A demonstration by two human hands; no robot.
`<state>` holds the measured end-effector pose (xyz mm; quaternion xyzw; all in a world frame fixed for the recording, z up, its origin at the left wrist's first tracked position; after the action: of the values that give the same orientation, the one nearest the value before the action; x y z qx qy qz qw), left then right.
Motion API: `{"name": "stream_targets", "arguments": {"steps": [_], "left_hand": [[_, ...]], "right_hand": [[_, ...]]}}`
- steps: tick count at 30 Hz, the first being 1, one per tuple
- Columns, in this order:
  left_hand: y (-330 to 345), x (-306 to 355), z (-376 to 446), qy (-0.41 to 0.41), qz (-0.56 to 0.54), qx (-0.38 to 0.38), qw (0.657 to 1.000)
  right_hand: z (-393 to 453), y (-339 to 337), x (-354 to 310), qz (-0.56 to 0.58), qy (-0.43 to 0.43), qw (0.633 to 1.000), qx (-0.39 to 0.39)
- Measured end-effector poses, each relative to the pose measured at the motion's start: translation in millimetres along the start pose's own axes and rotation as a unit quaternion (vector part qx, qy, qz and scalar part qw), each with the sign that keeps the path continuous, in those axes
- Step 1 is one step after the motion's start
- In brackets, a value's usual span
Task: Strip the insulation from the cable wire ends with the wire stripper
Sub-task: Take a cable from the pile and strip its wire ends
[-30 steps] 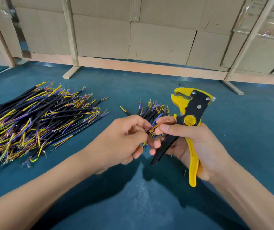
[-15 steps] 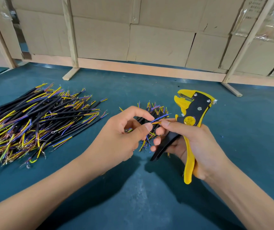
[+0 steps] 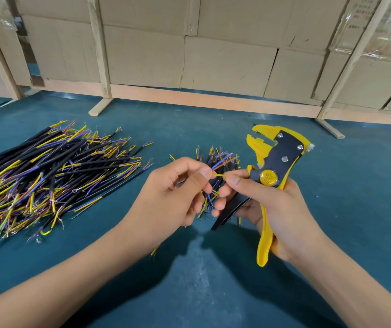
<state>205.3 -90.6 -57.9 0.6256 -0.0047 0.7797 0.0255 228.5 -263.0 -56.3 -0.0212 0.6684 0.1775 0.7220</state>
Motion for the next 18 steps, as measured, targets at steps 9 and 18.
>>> {"name": "stream_targets", "arguments": {"steps": [9, 18], "left_hand": [[4, -1, -3, -0.003, -0.064, 0.038, 0.997], [4, 3, -4, -0.036, -0.16, 0.015, 0.986]], "right_hand": [[-5, 14, 6, 0.042, 0.11, 0.992, -0.039], [-13, 23, 0, 0.06, 0.138, 0.984, -0.09]]}}
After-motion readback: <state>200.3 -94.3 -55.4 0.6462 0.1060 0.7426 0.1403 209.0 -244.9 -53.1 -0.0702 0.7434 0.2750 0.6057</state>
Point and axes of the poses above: each hand's wrist, its own z-axis towards the middle knuckle, its own y-axis out of the palm, x = y × z, the point moved 2 cm from there along z, towards the middle knuckle
